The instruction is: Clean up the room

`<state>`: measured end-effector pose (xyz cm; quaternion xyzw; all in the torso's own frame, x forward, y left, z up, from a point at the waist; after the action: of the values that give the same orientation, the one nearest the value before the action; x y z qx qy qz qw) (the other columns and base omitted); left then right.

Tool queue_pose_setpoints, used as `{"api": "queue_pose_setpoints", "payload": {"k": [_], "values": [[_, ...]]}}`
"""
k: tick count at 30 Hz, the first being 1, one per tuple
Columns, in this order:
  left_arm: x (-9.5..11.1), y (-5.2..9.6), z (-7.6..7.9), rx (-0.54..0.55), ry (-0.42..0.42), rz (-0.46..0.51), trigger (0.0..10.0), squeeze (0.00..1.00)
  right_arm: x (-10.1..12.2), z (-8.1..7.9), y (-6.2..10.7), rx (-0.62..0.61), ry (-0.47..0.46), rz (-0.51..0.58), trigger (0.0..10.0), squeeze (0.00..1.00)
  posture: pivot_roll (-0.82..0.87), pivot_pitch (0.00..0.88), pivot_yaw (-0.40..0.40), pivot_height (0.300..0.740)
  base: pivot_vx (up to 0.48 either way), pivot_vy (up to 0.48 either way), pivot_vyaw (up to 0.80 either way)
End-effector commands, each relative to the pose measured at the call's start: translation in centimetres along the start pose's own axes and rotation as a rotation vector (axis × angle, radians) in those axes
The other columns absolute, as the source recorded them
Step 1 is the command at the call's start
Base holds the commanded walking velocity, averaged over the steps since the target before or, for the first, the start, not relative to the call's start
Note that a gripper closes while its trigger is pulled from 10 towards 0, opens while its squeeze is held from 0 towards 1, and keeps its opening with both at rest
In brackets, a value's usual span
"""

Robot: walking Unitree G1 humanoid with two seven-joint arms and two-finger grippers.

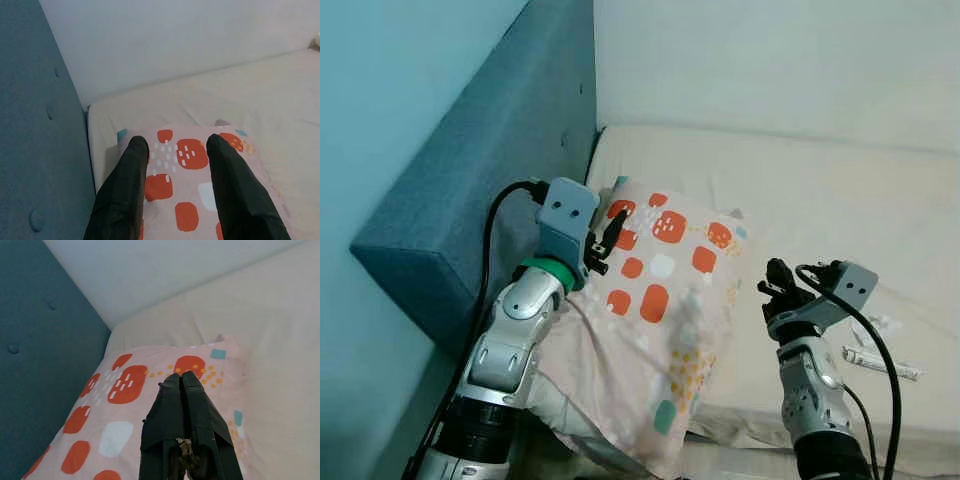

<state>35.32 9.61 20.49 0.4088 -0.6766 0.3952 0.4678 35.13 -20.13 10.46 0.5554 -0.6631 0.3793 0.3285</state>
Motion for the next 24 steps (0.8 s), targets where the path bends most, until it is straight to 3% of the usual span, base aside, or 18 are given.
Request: {"api": "queue_pose_setpoints", "payload": {"k": [1, 8, 24], "values": [[-0.3, 0.1, 0.35, -0.012, -0.003, -0.006, 10.0, 0.0, -0.21, 0.78, 0.33, -0.025, 0.008, -0.01, 10.0, 0.0, 0.06, 0.089, 0.039, 0.74, 0.0, 0.0, 0.0], [-0.33, 0.07, 0.32, -0.012, -0.003, -0.007, 10.0, 0.0, -0.38, 0.7, 0.31, -0.021, 0.037, -0.025, 10.0, 0.0, 0.06, 0.089, 0.039, 0.735, 0.0, 0.0, 0.0], [-0.47, 0.11, 0.6, -0.014, -0.001, -0.012, 10.0, 0.0, -0.4, 0.74, 0.41, -0.016, 0.031, -0.022, 10.0, 0.0, 0.06, 0.088, 0.036, 0.67, 0.0, 0.0, 0.0]]}}
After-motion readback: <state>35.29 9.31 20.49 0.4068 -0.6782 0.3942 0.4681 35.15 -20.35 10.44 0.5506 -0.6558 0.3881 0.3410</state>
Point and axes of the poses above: a point about 5 cm out from each wrist's last joint towards the gripper, its own y axis pointing back from the gripper into the wrist, its own x axis along the axis of the wrist's last joint, z = x × y, the point moved 3 cm from there along -y, pointing out of the wrist towards the gripper, and after that the axes turned 4 degrees about -y, right-handed, at the moved point
